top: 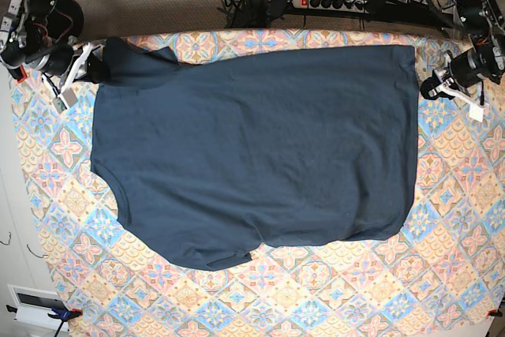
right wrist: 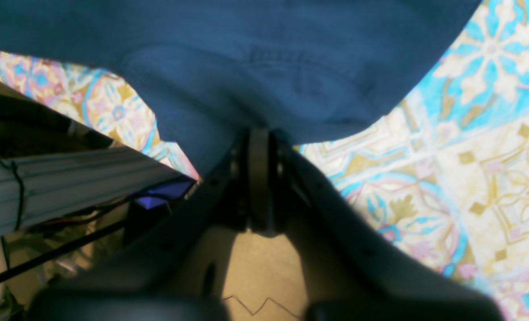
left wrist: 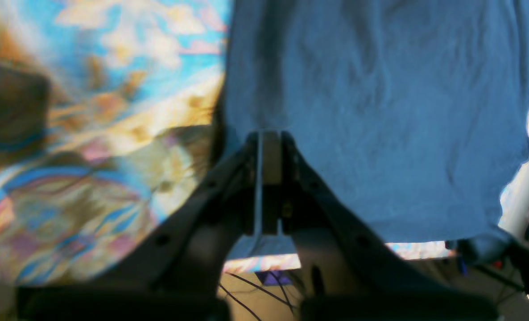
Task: Layout the t-shirt on the table in an organized manner, then fold the t-shirt properly
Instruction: 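Grasp the shirt's collar-side corners with both grippers, then pull both held corners apart to stretch the shirt taut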
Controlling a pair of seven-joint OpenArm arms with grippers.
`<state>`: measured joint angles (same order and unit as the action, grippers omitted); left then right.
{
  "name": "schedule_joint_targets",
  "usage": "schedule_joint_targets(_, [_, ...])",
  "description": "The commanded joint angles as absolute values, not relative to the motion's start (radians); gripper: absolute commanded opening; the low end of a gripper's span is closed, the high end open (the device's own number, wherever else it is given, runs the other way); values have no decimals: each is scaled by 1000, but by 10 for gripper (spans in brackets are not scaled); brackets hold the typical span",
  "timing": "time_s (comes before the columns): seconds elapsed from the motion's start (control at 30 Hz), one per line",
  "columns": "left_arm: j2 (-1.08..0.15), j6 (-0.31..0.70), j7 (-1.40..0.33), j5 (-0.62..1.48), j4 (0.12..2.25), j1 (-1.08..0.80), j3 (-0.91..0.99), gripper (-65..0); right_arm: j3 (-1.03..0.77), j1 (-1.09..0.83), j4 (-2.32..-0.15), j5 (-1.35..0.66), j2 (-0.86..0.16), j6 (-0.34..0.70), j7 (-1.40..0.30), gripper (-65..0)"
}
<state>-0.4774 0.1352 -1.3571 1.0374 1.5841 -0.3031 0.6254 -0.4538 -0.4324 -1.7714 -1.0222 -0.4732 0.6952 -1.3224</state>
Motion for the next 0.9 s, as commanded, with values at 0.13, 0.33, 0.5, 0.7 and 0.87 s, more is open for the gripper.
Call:
schedule_joint_targets(0.13, [-498, 145, -1360, 1064, 1724, -375, 582, -650, -469, -427, -1791, -1038, -495, 698, -1305, -639])
schedule_joint_targets(0.33, [-501, 143, -1396, 1055, 1821, -495, 561, -650, -467, -427, -1791, -1038, -495, 698, -1305, -639])
schedule_joint_targets(0.5, [-496, 139, -1396, 1053, 1811, -572, 631, -519, -466, -427, -1790, -1038, -490, 698, -1305, -638])
schedule_joint_targets(0.7, [-496, 139, -1396, 1053, 1735, -572, 654, -343, -464, -427, -1790, -1036, -490, 698, -1307, -637])
schedule_joint_targets(0.87, [-473, 140, -1396, 1052, 1722, -532, 651, -265, -464, -427, -1790, -1036, -490, 698, -1307, -637])
